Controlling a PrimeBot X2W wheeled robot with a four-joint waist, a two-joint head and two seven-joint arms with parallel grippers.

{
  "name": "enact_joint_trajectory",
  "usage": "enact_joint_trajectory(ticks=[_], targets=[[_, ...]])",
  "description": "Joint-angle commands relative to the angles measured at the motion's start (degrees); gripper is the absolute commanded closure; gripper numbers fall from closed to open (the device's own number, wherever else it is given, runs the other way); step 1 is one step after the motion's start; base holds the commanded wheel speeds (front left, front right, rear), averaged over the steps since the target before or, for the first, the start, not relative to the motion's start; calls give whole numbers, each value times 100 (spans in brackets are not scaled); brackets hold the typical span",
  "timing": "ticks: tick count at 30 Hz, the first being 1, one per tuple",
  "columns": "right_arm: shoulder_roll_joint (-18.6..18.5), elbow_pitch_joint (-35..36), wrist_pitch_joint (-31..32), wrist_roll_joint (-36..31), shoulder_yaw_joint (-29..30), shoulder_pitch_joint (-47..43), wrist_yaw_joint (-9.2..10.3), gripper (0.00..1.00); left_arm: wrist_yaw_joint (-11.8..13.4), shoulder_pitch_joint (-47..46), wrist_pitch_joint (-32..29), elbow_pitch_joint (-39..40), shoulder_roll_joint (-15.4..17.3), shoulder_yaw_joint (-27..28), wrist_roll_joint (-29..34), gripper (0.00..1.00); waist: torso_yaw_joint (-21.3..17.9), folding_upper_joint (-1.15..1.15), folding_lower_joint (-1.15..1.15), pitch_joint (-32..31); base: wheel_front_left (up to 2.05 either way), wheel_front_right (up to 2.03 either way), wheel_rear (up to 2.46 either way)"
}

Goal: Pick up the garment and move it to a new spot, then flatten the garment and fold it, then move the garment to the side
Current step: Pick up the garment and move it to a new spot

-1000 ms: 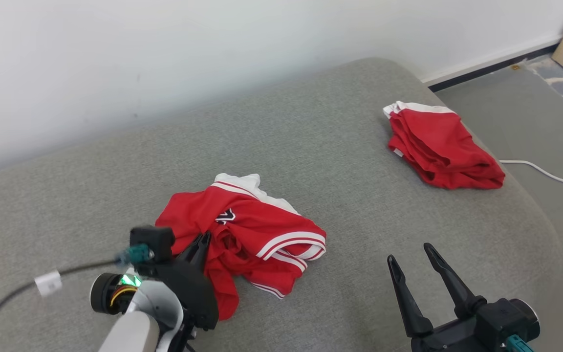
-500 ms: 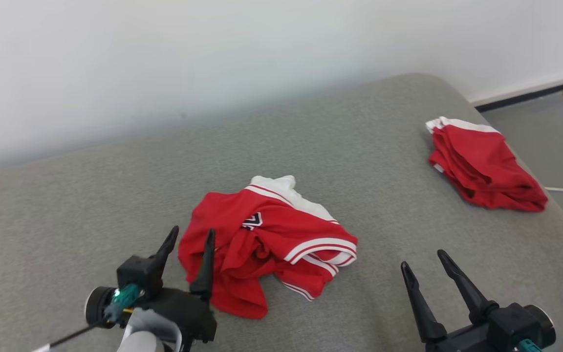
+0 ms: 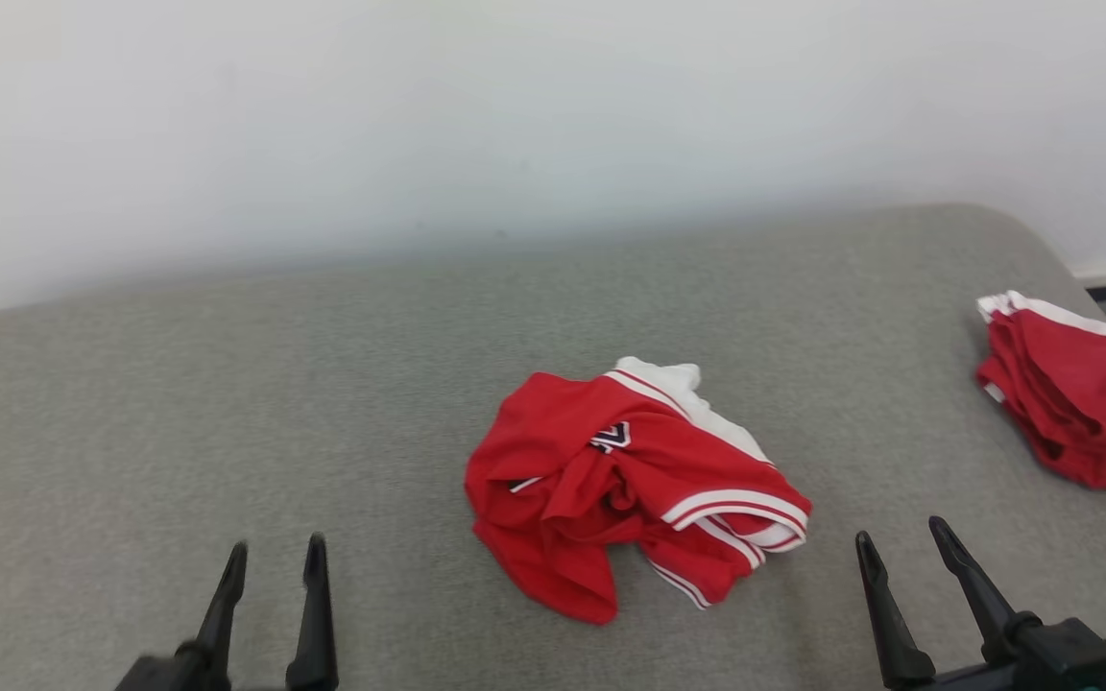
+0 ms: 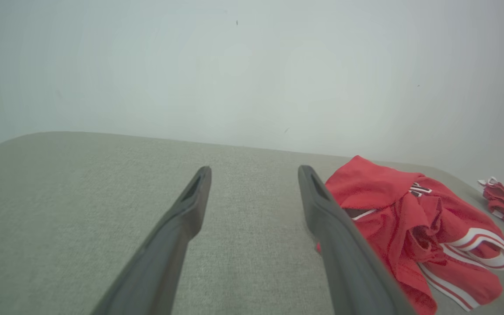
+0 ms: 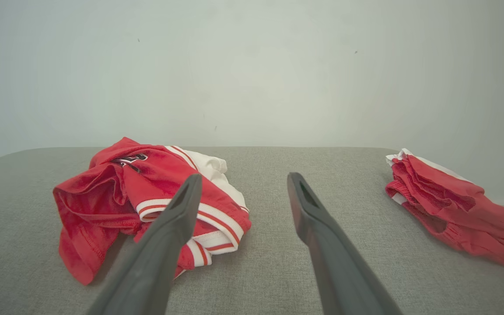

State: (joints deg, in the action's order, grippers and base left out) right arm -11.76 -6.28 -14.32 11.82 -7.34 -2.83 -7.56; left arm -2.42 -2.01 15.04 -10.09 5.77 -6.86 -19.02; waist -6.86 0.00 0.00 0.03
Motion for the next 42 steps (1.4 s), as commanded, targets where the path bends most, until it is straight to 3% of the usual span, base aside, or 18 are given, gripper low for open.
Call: enact_joint_trajectory(ticks=[1,10,20,42], targets=[[17,-29,-37,-18,68,-109,13,0,-38,288,16,114,-67,154,103,0,361,0,0,-150,0,0,0],[-36,-104,-58,-71,206,-273,13,0,-113,813,17,185,-160,783,454,0,619,0,0,-236,0,0,0],[70,-258,-82,-80,336,-548,13,0,-344,1183,18,50,-182,1285,720,0,559,0,0,-381,0,0,0],[114,-285,-89,-38,365,-518,13,0,-473,1223,19,197,-290,1354,833,0,427,0,0,-330,0,0,0]])
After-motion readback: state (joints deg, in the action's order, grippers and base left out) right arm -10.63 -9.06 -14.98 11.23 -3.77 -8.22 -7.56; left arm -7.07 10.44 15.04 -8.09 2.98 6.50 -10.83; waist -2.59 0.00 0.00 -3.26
